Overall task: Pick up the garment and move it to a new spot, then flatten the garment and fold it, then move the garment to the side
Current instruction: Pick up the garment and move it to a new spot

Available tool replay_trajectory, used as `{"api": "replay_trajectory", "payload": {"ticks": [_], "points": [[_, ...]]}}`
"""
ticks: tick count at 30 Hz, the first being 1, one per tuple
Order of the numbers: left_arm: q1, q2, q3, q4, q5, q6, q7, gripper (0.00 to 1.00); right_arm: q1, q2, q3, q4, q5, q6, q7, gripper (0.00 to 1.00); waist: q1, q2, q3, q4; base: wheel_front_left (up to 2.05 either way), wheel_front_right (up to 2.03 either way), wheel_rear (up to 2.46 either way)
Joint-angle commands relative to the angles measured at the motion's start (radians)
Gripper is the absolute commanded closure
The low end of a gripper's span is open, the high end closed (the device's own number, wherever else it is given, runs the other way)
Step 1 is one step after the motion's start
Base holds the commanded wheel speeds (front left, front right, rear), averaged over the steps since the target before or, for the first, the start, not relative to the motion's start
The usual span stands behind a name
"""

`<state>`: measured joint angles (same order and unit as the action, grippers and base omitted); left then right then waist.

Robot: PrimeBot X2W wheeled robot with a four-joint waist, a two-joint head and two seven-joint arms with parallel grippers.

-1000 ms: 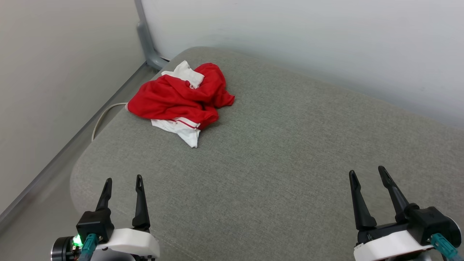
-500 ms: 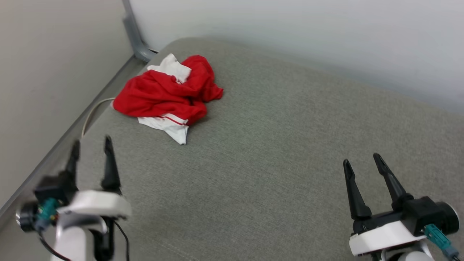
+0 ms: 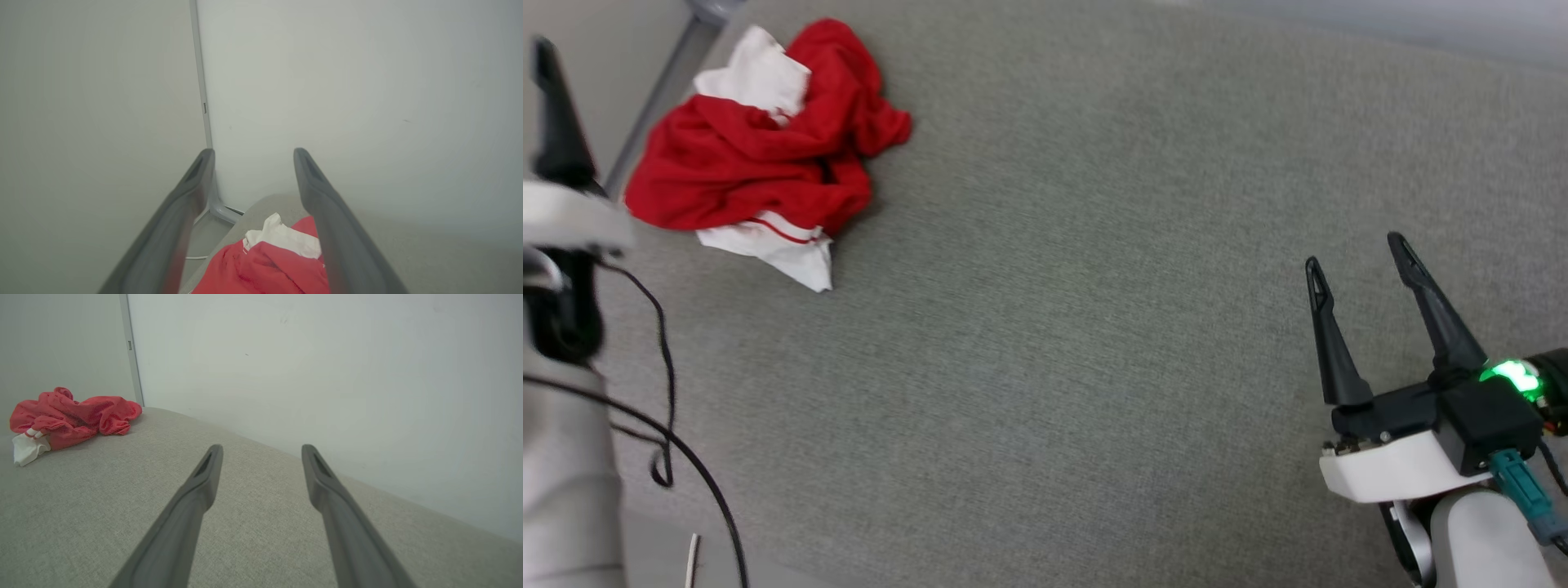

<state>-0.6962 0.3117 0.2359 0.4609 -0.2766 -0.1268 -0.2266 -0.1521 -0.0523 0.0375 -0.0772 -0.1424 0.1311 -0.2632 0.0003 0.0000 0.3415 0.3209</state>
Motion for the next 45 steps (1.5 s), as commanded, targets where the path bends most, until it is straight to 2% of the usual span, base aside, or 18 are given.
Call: {"api": "replay_trajectory", "payload": {"ticks": [1,6,7,8,15,20,26,31,36,38,45], "points": [[-0.054,0.028,-0.031,0.022,-0.036,-0.002,0.026,0.00,-0.023,-0.005,-0.006,-0.015,-0.009,-0.001,-0.002,0.00,-0.0003,0.0000,0.078,-0.048,0.00,0.00,0.00],[-0.151,0.162,-0.159,0.076,-0.206,-0.002,0.231,0.00,-0.045,-0.015,-0.009,-0.057,-0.022,-0.001,-0.002,0.00,-0.0003,0.0000,0.137,-0.064,0.00,0.00,0.00],[-0.151,0.162,-0.159,0.076,-0.206,-0.002,0.231,0.00,-0.045,-0.015,-0.009,-0.057,-0.022,-0.001,-0.002,0.00,-0.0003,0.0000,0.137,-0.064,0.00,0.00,0.00],[-0.171,0.186,-0.182,0.077,-0.242,-0.002,0.271,0.00,-0.047,-0.016,-0.009,-0.063,-0.025,-0.001,-0.002,0.00,-0.0003,0.0000,0.147,-0.066,0.00,0.00,0.00],[-0.245,0.312,-0.315,0.108,-0.492,-0.003,0.658,0.00,-0.082,-0.029,-0.013,-0.095,-0.033,-0.001,-0.002,0.00,-0.0003,0.0000,0.198,-0.082,0.00,0.00,0.00],[-0.259,0.364,-0.389,0.137,-0.595,-0.003,0.871,0.00,-0.103,-0.036,-0.012,-0.109,-0.037,-0.001,-0.002,0.00,-0.0003,0.0000,0.235,-0.101,0.00,0.00,0.00],[-0.251,0.373,-0.448,0.221,-0.631,-0.003,0.978,0.00,-0.121,-0.031,-0.015,-0.118,-0.040,-0.001,-0.002,0.00,-0.0003,0.0000,0.280,-0.131,0.00,0.00,0.00],[-0.240,0.347,-0.517,0.287,-0.633,-0.003,1.020,0.00,-0.127,-0.034,-0.020,-0.122,-0.042,-0.001,-0.002,0.00,-0.0003,0.0000,0.310,-0.145,0.00,0.00,0.00],[-0.237,0.313,-0.574,0.317,-0.654,-0.003,1.012,0.00,-0.127,-0.040,-0.026,-0.118,-0.037,-0.001,-0.002,0.00,-0.0003,0.0000,0.312,-0.148,0.00,0.00,0.00],[-0.238,0.326,-0.605,0.312,-0.643,-0.004,0.997,1.00,-0.121,-0.039,-0.027,-0.115,-0.035,-0.001,-0.002,0.00,-0.0003,0.0000,0.303,-0.146,0.00,0.00,0.00],[-0.293,0.396,-0.660,0.263,-0.647,-0.004,0.836,1.00,-0.100,-0.025,-0.027,-0.100,-0.015,-0.001,-0.002,0.00,-0.0003,0.0000,0.227,-0.138,0.00,0.00,0.00]]}}
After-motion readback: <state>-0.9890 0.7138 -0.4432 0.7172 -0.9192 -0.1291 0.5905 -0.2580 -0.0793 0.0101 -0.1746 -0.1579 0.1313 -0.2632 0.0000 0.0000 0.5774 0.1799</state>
